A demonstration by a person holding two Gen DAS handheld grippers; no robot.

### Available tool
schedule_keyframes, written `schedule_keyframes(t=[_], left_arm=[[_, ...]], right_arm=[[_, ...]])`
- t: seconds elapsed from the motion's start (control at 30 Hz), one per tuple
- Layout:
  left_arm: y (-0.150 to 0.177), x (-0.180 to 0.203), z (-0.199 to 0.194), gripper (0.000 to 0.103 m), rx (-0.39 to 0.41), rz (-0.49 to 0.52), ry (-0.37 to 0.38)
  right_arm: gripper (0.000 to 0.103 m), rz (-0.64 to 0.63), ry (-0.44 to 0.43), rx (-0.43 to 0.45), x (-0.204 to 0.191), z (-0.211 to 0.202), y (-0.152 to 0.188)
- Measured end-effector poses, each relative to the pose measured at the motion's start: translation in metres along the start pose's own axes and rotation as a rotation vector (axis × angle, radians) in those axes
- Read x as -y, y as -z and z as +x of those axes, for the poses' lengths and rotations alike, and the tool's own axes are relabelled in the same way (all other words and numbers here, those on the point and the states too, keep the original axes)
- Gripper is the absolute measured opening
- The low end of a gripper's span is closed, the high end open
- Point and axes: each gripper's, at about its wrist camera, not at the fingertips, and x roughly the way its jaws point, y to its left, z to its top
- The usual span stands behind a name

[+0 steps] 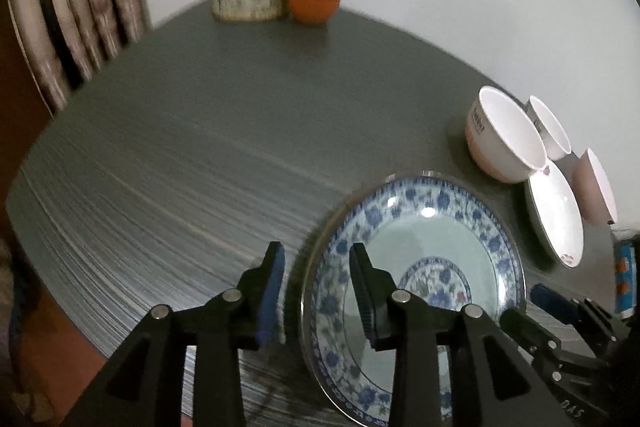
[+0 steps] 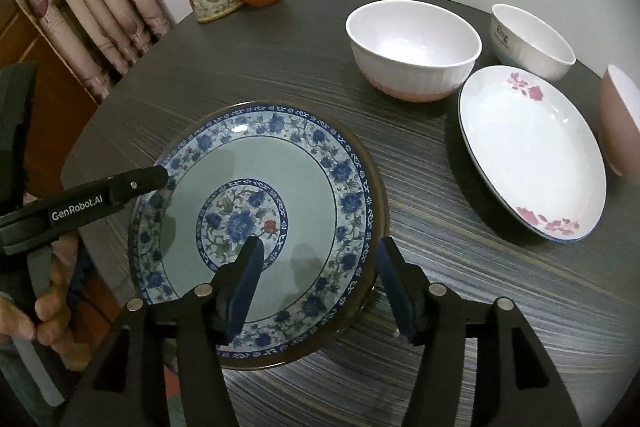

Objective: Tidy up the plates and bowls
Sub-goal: 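Open the left tool and pull both tools back from the stack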

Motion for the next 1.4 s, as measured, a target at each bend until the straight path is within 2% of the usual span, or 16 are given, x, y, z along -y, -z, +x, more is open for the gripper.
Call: schedule_keyframes(t=[0.03, 0.07, 0.27, 0.43, 0.5, 0.53, 0.83, 1.17, 1.4], left_arm=[[0.000, 0.001, -0.003, 0.047, 0.022, 0.011, -0.007], [0.000, 0.005, -0.008, 0.049, 0.048, 0.032, -0.020], [0.005, 0.025, -0.021, 0.052, 0.103, 0.136, -0.049], [0.008, 0.039, -0.030, 0.054, 0.121, 0.172, -0.053], [0.011, 0.046, -0.035, 0.058, 0.131, 0.182, -0.052], [0.013, 0.051, -0.034, 0.061, 0.132, 0.186, -0.051], [0.030, 0.095, -0.044, 0.061, 0.141, 0.280, -0.017], [0.033, 0.150, -0.052, 0.062, 0.110, 0.261, 0.063], [0.024, 0.191, -0.048, 0.062, 0.093, 0.276, 0.103]], right_arm=[[0.057, 0.003, 0.005, 0.010, 0.002, -0.002, 0.002], [0.057, 0.003, 0.012, 0.020, 0.003, -0.004, 0.003], [0.062, 0.015, 0.069, 0.078, 0.015, -0.022, 0.010], [0.066, 0.023, 0.172, 0.155, 0.032, -0.040, 0.017], [0.067, 0.032, 0.196, 0.172, 0.041, -0.046, 0.021], [0.067, 0.039, 0.198, 0.173, 0.044, -0.047, 0.021], [0.067, 0.138, 0.216, 0.224, 0.086, -0.072, 0.046], [0.067, 0.216, 0.233, 0.250, 0.123, -0.097, 0.062], [0.067, 0.266, 0.223, 0.265, 0.148, -0.108, 0.058]])
